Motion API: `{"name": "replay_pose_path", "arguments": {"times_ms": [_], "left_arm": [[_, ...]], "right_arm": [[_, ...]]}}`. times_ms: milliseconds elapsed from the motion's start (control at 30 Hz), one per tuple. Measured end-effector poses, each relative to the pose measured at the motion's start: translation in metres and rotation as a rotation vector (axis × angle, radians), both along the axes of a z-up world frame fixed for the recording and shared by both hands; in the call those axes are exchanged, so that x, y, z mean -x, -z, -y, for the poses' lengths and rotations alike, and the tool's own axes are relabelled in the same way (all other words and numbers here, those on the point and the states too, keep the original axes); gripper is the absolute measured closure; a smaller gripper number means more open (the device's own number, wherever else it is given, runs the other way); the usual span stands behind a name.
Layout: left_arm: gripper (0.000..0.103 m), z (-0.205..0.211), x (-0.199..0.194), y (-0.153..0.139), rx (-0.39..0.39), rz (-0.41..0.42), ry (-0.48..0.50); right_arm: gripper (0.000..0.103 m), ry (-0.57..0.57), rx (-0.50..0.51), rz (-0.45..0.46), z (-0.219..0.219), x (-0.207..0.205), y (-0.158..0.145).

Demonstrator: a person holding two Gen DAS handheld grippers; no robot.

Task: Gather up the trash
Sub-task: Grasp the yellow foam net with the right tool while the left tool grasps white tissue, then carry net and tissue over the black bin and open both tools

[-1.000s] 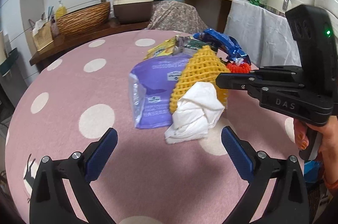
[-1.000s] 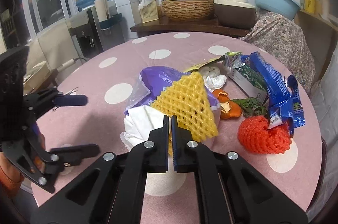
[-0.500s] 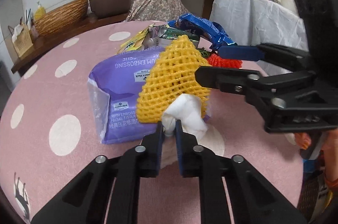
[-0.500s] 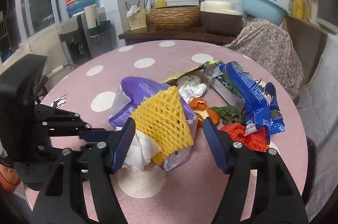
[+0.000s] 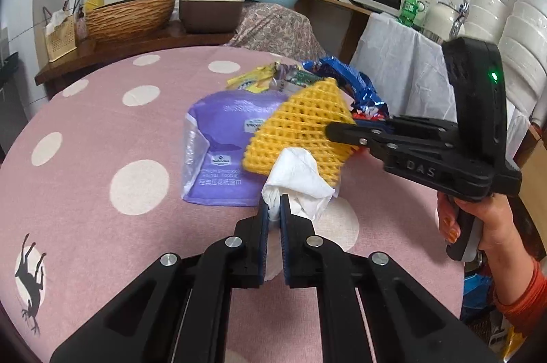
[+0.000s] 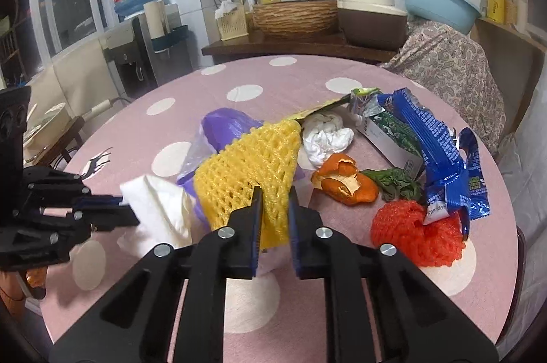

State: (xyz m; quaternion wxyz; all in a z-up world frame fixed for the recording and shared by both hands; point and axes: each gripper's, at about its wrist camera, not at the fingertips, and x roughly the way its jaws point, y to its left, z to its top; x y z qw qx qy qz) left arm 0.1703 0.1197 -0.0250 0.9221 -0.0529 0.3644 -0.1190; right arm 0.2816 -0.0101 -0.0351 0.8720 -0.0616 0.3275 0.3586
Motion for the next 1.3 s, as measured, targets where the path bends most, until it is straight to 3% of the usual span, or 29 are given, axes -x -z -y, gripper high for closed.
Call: {"name": "replay_pose_path", "arguments": {"times_ms": [367, 633, 1000, 1300], "left_arm": [[0.095, -0.005, 0.017, -0.02, 0.011, 0.062, -0.024], [0.095, 0.013, 0.018, -0.033, 0.03, 0.076, 0.014], [0.095, 0.092, -0.008, -0.061, 0.044, 0.132, 0.175], [0.095, 0.167, -0.054, -0.07, 0.088, 0.112, 0.301]], "right_arm": [[0.093, 0.007, -0.048, 0.085, 0.036, 0.053, -0.029], [0.093, 0.032, -0.126, 0.095, 0.08, 0.083, -0.04], [0.093, 0.175, -0.151, 0.113, 0.164, 0.098, -0.04], [0.093, 0.334, -0.121, 0.116, 0.242, 0.089, -0.031]]}}
